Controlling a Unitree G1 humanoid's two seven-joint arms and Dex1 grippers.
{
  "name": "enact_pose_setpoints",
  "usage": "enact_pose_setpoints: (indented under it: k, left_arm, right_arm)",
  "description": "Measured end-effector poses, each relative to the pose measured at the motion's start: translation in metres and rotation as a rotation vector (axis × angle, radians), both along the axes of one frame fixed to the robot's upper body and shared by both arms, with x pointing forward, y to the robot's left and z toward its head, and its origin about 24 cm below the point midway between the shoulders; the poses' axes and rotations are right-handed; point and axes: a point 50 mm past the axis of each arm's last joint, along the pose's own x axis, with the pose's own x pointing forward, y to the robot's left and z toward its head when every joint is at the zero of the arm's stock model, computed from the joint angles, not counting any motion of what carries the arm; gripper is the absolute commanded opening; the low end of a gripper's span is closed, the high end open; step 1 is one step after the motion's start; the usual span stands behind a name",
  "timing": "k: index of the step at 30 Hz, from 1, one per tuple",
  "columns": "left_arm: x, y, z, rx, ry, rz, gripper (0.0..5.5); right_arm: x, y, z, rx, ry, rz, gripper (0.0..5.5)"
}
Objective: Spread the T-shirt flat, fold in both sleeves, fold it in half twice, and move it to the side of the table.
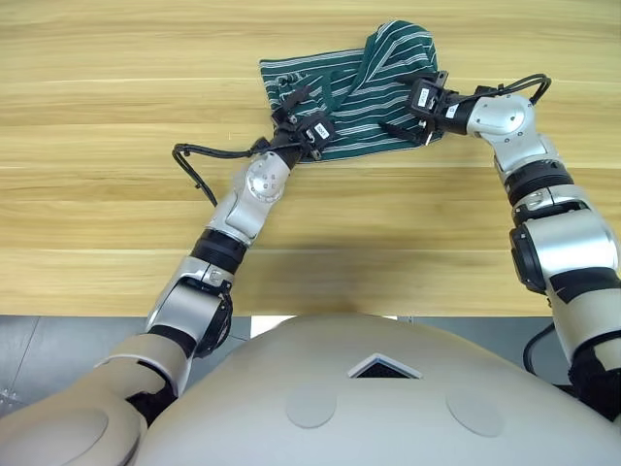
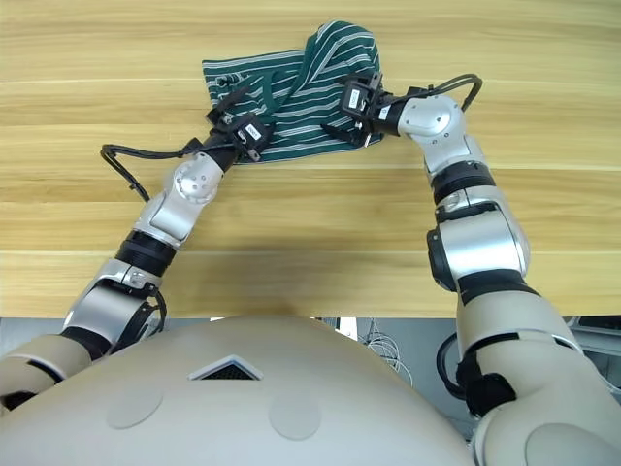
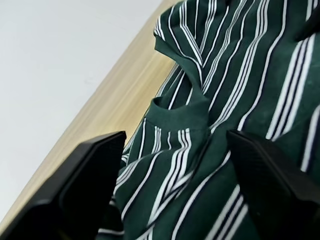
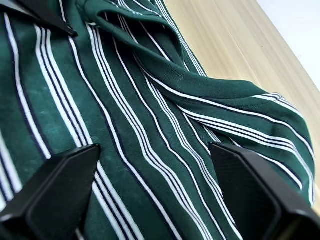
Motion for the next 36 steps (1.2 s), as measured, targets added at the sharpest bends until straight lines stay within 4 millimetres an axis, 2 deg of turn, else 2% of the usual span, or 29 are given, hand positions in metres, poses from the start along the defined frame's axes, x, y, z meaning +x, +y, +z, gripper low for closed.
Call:
enact_pose_setpoints:
  k: [4,11,15,20,22,26,29,31,36]
  left_arm:
    - [0.01,0.0,0.0,0.024,-0.002,-0.002,3.61]
    - [0.035,0.014,0.009,-0.019,-0.015,0.096,3.61]
    - [0.052,0.032,0.016,-0.119,0.02,0.19,3.61]
    - [0.061,0.044,0.012,-0.116,0.065,0.226,3.61]
    - [0.074,0.051,0.019,-0.084,0.057,0.26,3.61]
    - [0.106,0.06,0.058,-0.057,-0.027,0.348,3.61]
    - [0.12,0.065,0.086,-0.217,-0.048,0.426,3.61]
    - [0.122,0.067,0.092,-0.276,-0.047,0.449,3.61]
    - [0.118,0.078,0.082,-0.305,-0.024,0.478,3.61]
  right_arm:
    - [0.001,0.003,0.0,-0.009,-0.008,0.004,4.05]
    - [0.002,0.008,0.001,-0.025,-0.018,0.036,4.05]
    - [-0.002,0.01,0.001,-0.047,-0.036,0.094,4.05]
    - [-0.003,0.01,0.001,-0.063,-0.048,0.128,4.05]
    - [-0.003,0.011,0.002,-0.072,-0.052,0.144,4.05]
    - [-0.004,0.012,0.003,-0.078,-0.062,0.171,4.05]
    - [-0.011,0.013,0.004,-0.093,-0.078,0.273,4.05]
    - [-0.014,0.01,0.006,-0.106,-0.079,0.333,4.05]
    - [-0.031,-0.014,0.015,-0.083,-0.011,0.485,4.05]
